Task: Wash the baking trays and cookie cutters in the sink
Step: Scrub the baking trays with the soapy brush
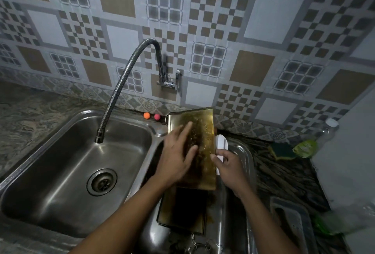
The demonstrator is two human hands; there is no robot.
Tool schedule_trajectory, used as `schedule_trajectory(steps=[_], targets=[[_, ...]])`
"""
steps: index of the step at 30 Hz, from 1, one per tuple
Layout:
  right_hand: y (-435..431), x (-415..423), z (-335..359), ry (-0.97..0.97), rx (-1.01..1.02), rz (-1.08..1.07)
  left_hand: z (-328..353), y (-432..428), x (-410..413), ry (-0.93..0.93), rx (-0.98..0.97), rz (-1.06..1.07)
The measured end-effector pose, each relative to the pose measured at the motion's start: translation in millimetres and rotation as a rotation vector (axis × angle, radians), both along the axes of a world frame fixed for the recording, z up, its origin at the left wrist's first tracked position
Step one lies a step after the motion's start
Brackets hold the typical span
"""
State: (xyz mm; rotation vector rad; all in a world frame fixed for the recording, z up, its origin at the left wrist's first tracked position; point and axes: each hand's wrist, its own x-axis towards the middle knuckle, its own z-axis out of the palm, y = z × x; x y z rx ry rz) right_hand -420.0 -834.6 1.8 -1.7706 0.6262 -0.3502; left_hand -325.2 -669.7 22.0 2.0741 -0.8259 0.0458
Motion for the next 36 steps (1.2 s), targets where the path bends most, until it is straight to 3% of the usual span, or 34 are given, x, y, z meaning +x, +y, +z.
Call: schedule_trajectory(steps=[4,11,18,29,32,36], targets=[[11.5,0.7,-5.4,0.030,-0.172,-0.023,24.1,-30.5,-10.0,0.118,0.044,-0.145],[39.6,-3.1,4.2,-0.085,-0.262,0.065,21.7,-37.5,-3.7,0.257,0.084,-0.079],[52.7,-1.8,10.5,-0.187,-0.335,0.147,22.1,-32.7,-12.5,0.341,-0.209,0.078],[47.0,18.7,41.2,-0.116,-0.288,0.114,-1.1,5.4,5.7,0.620,-0.544,0.171],[57.6,16.1,32.9,-0.107,-0.351,0.090,-3.8,7.8,-1.3,0.603,-0.541,0.155],[63.6,13.6,24.6,-0.124,-0.579,0.029,-2.9,7.9,-2.7,0.578,-0.583,0.139]])
